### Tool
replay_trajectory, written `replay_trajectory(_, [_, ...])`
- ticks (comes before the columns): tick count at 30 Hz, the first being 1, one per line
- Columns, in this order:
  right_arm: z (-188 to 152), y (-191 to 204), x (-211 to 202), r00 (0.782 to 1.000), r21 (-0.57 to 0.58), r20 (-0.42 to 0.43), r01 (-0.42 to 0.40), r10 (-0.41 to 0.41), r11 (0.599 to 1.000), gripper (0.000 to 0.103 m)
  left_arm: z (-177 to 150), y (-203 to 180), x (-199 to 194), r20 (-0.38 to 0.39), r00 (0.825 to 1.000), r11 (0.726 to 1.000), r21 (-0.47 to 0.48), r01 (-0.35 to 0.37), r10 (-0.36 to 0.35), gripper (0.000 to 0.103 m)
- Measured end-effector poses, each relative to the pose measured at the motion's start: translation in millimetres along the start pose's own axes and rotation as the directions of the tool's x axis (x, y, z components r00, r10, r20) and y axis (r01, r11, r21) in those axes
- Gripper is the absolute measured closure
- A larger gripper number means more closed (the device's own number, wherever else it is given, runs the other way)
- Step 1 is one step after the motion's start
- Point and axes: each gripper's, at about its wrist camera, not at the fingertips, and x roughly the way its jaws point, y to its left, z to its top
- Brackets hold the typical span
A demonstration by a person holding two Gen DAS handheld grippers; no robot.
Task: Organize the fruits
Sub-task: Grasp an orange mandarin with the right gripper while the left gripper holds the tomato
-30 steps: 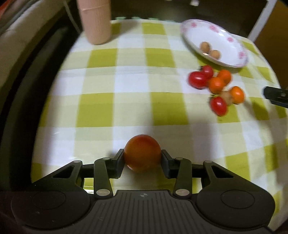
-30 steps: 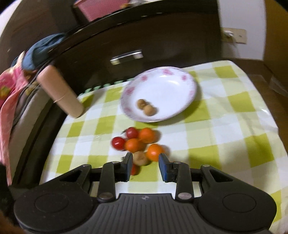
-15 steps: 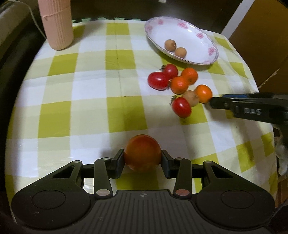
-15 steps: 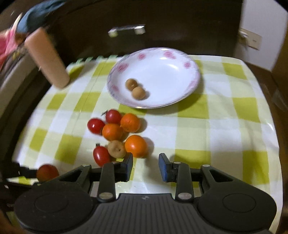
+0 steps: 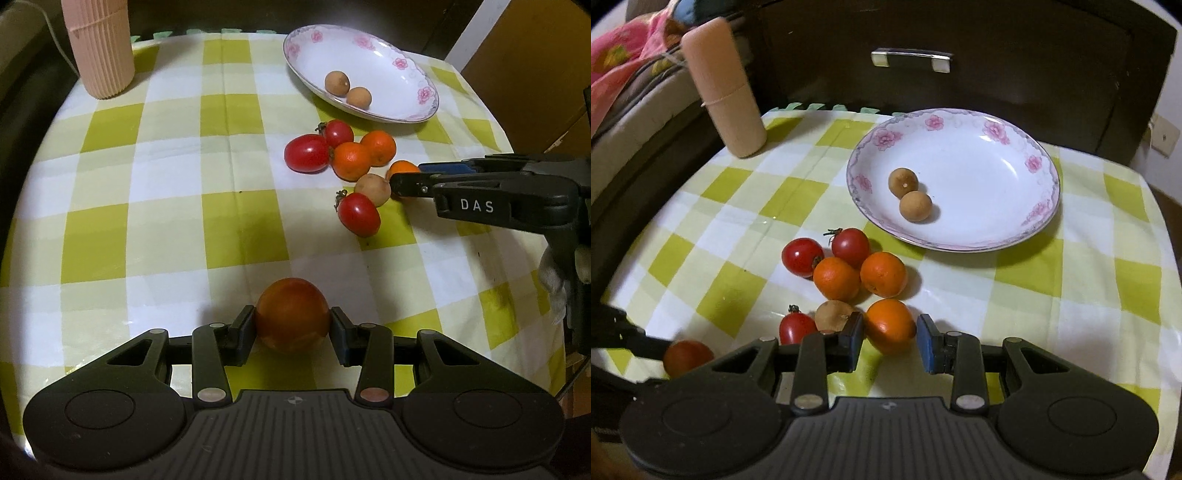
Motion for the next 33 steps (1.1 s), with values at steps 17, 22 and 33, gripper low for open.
replay_trajectory(17, [9, 3, 9, 0.997, -0.139, -0.081, -0.029, 0.018, 0.99, 0.072, -1, -5, 1, -0.002, 1.0, 1.0, 0.029, 0.011, -0.011, 0.039])
replay_trajectory(22, [7, 1, 16, 0.997, -0.127, -0.072, -0.04, 0.032, 0.991, 0.072, -1, -6, 2, 0.004, 1.0, 0.999, 0.037, 0.007, -0.007, 0.04])
replay_trajectory(33, [-8, 8, 2, 0.995, -0.06, -0.084, 0.049, -0.054, 0.997, 0.073, -3, -8, -1, 0.032, 0.999, 0.997, 0.061, -0.046, 0.044, 0.053])
